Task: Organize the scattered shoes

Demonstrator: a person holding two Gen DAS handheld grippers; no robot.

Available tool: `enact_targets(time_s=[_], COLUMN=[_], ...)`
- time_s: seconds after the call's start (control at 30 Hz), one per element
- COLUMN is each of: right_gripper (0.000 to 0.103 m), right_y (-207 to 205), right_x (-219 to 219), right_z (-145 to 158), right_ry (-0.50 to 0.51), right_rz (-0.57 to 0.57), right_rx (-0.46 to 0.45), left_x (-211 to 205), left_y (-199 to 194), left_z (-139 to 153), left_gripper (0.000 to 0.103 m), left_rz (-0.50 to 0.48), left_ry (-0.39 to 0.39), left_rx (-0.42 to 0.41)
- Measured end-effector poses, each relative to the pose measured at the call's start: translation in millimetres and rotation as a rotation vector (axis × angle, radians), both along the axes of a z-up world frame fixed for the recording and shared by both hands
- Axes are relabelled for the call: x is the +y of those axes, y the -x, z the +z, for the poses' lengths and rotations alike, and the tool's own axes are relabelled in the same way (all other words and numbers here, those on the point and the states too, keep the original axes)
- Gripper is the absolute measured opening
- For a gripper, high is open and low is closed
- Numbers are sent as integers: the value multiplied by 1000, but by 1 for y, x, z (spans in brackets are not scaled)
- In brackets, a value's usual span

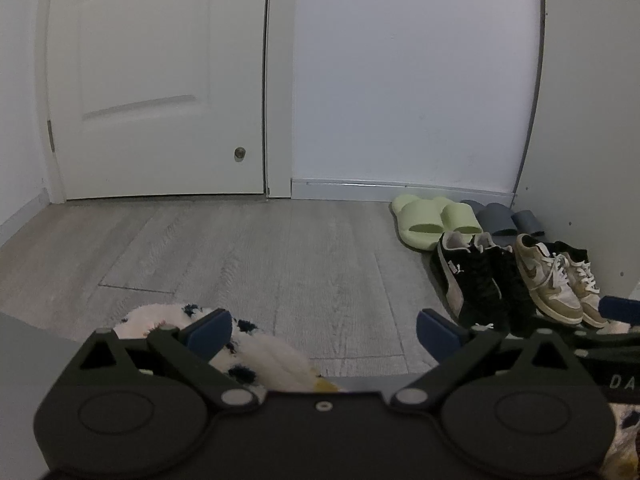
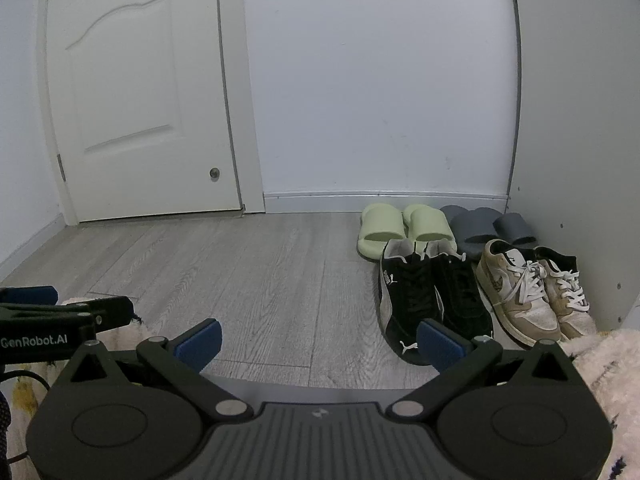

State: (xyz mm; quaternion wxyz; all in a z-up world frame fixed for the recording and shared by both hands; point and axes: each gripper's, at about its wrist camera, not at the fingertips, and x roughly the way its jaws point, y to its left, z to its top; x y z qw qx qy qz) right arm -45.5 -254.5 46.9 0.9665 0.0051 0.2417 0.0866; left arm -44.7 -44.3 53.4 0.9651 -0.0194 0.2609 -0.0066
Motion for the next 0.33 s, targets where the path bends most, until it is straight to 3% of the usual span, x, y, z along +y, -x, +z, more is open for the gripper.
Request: enact_targets(time_s=[0.33], right_gripper=[103], right_y=[-1], right_x=[0], right_z=[1], right_ry=[-2], right_rz=[-5], right_rx=[1], left_x=[-1], left_y=[4], left_z=[1], left_gripper=[97], left_rz=[-49], left_ry=[14], left_rx=[-36])
